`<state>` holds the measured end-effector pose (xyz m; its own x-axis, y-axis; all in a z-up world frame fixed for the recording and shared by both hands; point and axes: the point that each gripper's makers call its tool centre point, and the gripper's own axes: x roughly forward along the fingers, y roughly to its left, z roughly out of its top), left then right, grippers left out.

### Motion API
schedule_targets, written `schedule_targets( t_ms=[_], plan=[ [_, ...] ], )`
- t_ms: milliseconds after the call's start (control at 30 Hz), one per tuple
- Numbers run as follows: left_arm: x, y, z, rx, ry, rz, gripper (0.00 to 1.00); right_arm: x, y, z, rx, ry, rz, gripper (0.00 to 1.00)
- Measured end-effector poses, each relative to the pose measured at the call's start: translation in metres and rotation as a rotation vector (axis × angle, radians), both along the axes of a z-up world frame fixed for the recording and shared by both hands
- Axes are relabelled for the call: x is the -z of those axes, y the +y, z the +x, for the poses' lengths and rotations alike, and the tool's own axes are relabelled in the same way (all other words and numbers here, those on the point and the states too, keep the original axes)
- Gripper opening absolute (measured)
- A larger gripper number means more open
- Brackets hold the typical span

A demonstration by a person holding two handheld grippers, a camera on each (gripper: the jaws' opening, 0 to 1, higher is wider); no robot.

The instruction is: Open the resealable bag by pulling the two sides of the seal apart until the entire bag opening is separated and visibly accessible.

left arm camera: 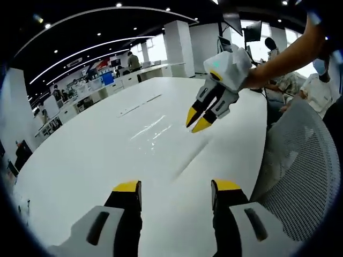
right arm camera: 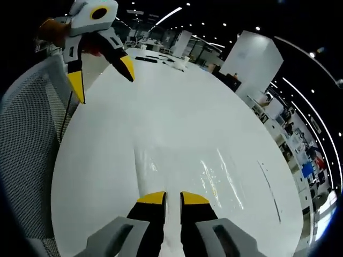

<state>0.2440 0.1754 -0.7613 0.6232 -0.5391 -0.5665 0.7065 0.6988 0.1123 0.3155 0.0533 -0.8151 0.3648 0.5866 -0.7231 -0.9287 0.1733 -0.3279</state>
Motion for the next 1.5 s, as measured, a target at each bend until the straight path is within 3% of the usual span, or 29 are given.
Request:
schedule_targets(
  t_ms=[333,600,867,1000,1100,1367,1500],
  plan=[
    [-0.002,-0.001,-0.001,0.013,0.003,0.002,0.53,-0.001,-0.019,-0.018,0.105,0.049,0.036,0.15],
    [-0.003,-0.001,-0.006,0.013,0.010,-0.008,0.56,-0.009,-0.049,-0.029,0.309,0.098,0.149,0.20],
    [-0.006,-0.002,-0.011,0.001,0.003,-0.037,0.59,-0.025,-0.079,-0.044,0.513,0.174,0.325,0.27],
    [-0.007,0.000,-0.013,-0.012,0.001,-0.050,0.60,-0.032,-0.089,-0.051,0.572,0.166,0.357,0.29],
    [-0.010,0.001,-0.015,-0.028,0.000,-0.071,0.61,-0.040,-0.095,-0.058,0.635,0.181,0.422,0.31],
    [-0.013,0.009,-0.020,-0.066,-0.004,-0.113,0.65,-0.047,-0.100,-0.076,0.692,0.196,0.486,0.39],
    [-0.018,0.011,-0.023,-0.073,-0.020,-0.128,0.58,-0.051,-0.098,-0.082,0.701,0.200,0.508,0.42]
  ],
)
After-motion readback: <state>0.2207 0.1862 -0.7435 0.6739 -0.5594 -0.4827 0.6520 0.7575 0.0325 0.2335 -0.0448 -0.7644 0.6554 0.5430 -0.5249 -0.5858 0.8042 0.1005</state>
